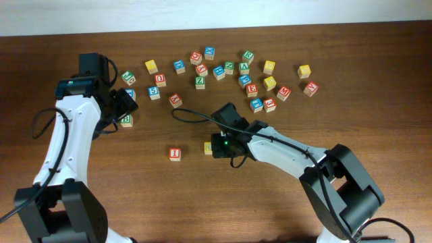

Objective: Spell out ICRA

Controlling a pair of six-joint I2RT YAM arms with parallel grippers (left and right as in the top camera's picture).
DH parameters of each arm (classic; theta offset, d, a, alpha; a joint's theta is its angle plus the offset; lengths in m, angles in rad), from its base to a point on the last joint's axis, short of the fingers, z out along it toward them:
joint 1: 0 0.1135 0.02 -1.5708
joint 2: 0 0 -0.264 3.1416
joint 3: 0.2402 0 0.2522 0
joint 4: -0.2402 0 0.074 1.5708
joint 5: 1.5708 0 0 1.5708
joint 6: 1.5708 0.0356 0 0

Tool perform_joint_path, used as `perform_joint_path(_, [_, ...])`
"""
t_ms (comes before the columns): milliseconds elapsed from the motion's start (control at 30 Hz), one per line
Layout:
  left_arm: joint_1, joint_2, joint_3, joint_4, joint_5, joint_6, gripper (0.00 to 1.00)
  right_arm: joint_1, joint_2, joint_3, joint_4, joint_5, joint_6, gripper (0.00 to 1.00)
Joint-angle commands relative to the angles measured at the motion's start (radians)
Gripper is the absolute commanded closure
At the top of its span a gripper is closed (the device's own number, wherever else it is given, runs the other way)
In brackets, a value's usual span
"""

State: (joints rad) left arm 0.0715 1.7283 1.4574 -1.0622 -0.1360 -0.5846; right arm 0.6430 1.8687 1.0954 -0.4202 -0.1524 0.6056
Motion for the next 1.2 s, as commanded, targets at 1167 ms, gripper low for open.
perform_joint_path(1167, [0.002,0.007,-0.003,-0.001,-0.011,-0.006,0.01,-0.031,-0.062,0.003,-0.052,0.169,0.004,0.96])
